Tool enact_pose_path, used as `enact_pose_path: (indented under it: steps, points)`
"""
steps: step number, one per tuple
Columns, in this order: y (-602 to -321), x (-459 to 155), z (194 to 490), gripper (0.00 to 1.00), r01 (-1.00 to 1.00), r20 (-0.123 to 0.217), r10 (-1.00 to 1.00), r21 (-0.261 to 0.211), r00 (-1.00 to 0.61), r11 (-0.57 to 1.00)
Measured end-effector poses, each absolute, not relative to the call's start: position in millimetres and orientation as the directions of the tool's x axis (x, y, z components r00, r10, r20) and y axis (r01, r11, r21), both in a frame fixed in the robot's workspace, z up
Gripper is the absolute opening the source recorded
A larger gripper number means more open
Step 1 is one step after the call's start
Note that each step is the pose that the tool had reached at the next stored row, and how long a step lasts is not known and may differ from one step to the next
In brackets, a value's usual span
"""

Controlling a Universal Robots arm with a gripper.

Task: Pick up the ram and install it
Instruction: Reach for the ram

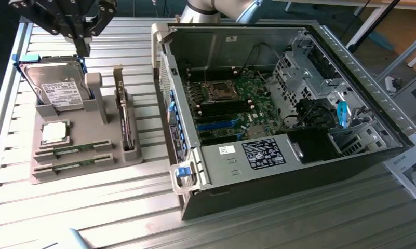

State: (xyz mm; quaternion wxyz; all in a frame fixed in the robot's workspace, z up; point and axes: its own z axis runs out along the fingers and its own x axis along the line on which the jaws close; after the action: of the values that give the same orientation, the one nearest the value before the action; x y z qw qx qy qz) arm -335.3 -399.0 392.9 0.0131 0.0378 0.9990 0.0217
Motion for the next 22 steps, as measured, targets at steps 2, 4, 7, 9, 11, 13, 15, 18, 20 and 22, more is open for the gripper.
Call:
enact_pose_path:
  steps: [2,4,7,9,11,13,15,18,20,22]
  points:
    - [-399,-348,393,0.11,0.075,-0.024,0.076,0.044,-0.997,0.996]
    - [-399,-356,393,0.11,0.075,-0.025,0.076,0.044,-0.997,0.996]
    - [-401,-360,393,0.11,0.075,-0.024,0.076,0.044,-0.997,0.996]
    - [-406,-361,393,0.11,0.075,-0.024,0.076,0.044,-0.997,0.996]
    - [-412,-362,393,0.11,0.075,-0.024,0.076,0.044,-0.997,0.996]
    - [-416,-362,393,0.11,0.075,-0.024,0.076,0.044,-0.997,0.996]
    - [-422,-364,392,0.11,0.075,-0.025,0.076,0.044,-0.997,0.996]
    - [-428,-365,392,0.11,0.075,-0.024,0.076,0.044,-0.997,0.996]
    - [-430,-366,392,0.11,0.075,-0.024,0.076,0.044,-0.997,0.996]
    - [-433,-367,392,0.11,0.075,-0.024,0.076,0.044,-0.997,0.996]
